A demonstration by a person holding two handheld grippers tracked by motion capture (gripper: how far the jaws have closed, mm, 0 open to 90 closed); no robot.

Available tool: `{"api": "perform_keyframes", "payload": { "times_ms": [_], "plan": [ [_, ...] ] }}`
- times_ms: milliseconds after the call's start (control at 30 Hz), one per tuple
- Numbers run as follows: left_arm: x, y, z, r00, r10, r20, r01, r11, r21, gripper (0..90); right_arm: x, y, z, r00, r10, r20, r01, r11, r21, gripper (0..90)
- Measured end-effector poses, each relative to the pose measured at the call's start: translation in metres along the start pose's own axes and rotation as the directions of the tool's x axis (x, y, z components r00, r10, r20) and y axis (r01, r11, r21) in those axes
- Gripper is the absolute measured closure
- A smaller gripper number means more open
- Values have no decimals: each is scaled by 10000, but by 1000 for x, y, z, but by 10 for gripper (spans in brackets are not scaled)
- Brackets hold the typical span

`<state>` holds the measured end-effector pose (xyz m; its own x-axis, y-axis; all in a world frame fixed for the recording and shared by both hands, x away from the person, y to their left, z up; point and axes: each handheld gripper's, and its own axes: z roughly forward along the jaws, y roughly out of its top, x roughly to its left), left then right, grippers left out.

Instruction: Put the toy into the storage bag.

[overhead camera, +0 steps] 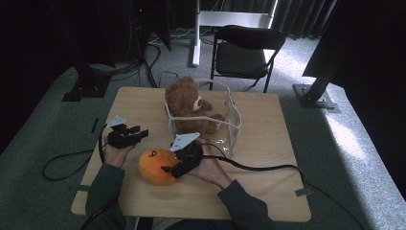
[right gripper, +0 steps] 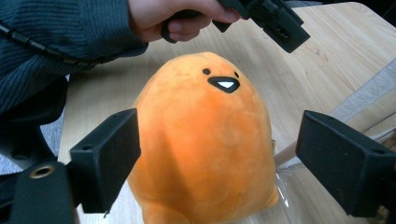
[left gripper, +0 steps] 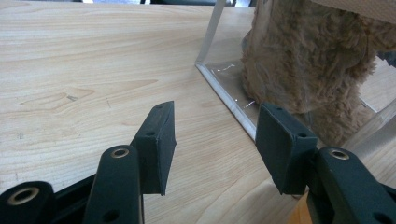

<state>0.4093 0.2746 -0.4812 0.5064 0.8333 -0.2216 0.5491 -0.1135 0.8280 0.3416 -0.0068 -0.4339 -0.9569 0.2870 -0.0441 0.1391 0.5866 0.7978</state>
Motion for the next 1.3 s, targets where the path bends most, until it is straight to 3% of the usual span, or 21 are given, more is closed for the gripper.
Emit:
{"api": "perform_keyframes", "payload": {
  "times_ms": [200,467,967,1200,1300],
  "plan": [
    [0,-2,1,10000,-58,4,58,10000,15,484,3,-3,8,10000,65,43,-65,10000,67,107],
    [0,-5,3,10000,-83,27,83,10000,39,484,8,-7,17,9988,155,-468,-150,9998,98,106],
    [0,-6,3,9999,-123,44,122,9999,57,484,16,-18,38,9963,234,-831,-196,9988,459,103],
    [0,-6,3,9999,-146,40,146,9999,54,484,16,-22,44,9992,19,-390,11,9970,771,102],
    [0,-6,3,9999,-147,37,147,9999,53,484,13,-23,46,9995,162,-254,-141,9967,805,100]
  ]
}}
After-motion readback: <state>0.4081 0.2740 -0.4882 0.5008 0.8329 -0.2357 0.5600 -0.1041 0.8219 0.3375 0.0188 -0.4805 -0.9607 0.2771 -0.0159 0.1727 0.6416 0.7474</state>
